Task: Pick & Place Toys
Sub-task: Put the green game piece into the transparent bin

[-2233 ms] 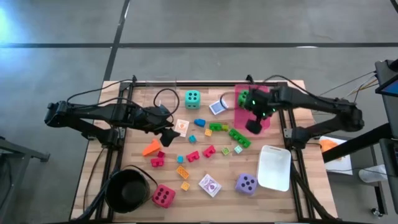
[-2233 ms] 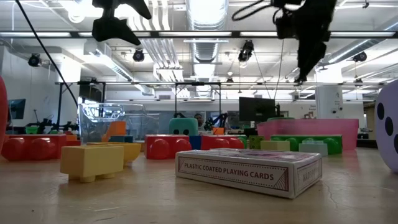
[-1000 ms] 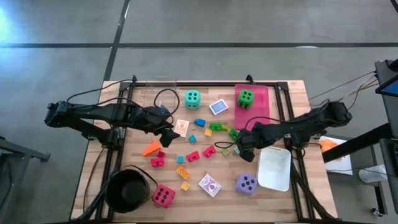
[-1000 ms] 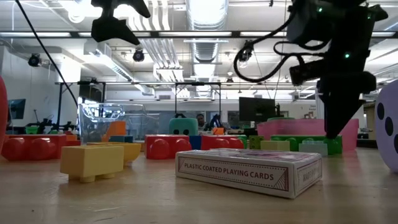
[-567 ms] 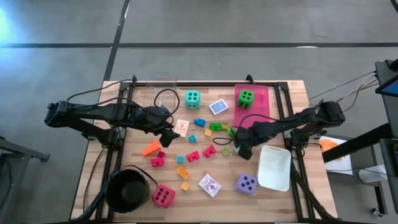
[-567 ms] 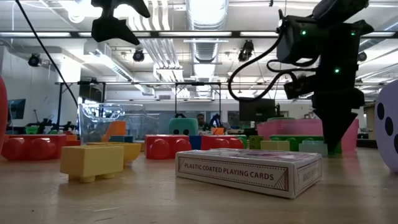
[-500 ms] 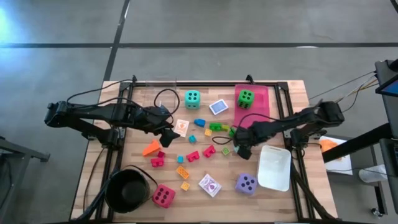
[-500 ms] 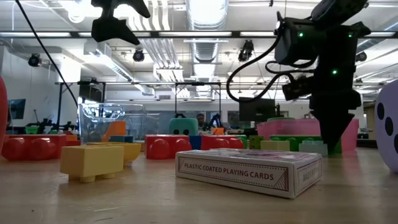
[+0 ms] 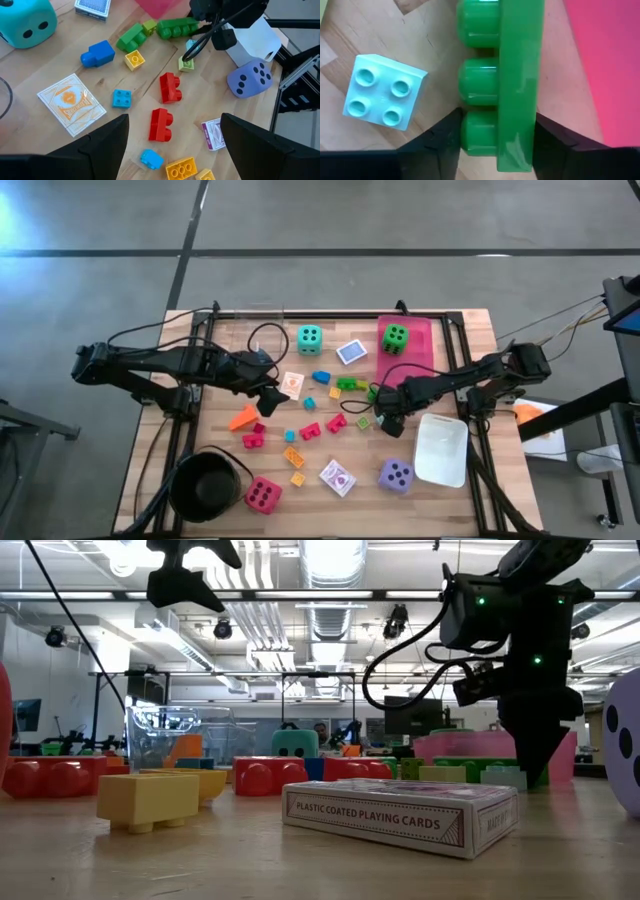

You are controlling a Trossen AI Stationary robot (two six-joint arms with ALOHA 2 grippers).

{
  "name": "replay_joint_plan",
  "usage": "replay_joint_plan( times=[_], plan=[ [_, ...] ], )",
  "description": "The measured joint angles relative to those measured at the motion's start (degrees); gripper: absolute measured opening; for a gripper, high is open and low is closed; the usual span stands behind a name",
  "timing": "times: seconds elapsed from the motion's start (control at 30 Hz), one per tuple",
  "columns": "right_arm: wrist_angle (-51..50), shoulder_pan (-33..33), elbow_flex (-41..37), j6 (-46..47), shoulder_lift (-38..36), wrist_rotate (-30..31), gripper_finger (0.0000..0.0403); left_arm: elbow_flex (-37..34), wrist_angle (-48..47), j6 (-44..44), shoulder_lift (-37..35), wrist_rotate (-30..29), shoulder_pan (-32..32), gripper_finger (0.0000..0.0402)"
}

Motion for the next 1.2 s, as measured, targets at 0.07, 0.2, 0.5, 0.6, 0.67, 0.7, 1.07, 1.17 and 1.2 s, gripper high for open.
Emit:
replay_joint_plan(
  times=[0.07,0.2,0.5,0.6,0.67,0.7,1.07,1.17,1.2],
  plan=[
    [-0.08,0.0,0.02,-0.04,-0.02,0.13,0.0158,0.0,0.01,-0.02,0.0,0.0,0.0,0.0318],
    [-0.2,0.0,0.02,-0.04,-0.04,0.15,0.0158,0.0,0.0,-0.02,-0.01,0.0,0.0,0.0318],
    [-0.78,0.11,0.61,-0.91,-2.14,-1.62,0.0158,0.0,0.0,-0.5,0.0,1.44,0.0,0.0318],
    [-0.69,0.11,0.87,-1.01,-5.28,-1.99,0.0158,0.04,0.1,-0.98,0.0,1.96,0.02,0.0318],
    [-0.74,0.11,1.0,-0.98,-7.84,-2.93,0.0158,0.04,0.19,-1.6,-0.02,1.99,0.01,0.0318],
    [-0.72,0.11,1.18,-0.98,-9.39,-3.59,0.0158,0.04,0.39,-1.59,-0.01,1.99,0.0,0.0318],
    [-0.26,2.48,10.0,1.64,-21.46,-0.11,0.0158,0.02,10.75,-16.45,0.14,2.35,0.27,0.0318],
    [-0.41,3.99,15.34,-1.97,-20.49,3.59,0.0158,-0.02,16.45,-19.69,0.55,2.4,0.97,0.0318],
    [-0.5,4.39,17.18,-3.41,-19.55,4.22,0.0158,-0.02,18.32,-19.95,0.95,2.4,1.29,0.0318]
  ],
)
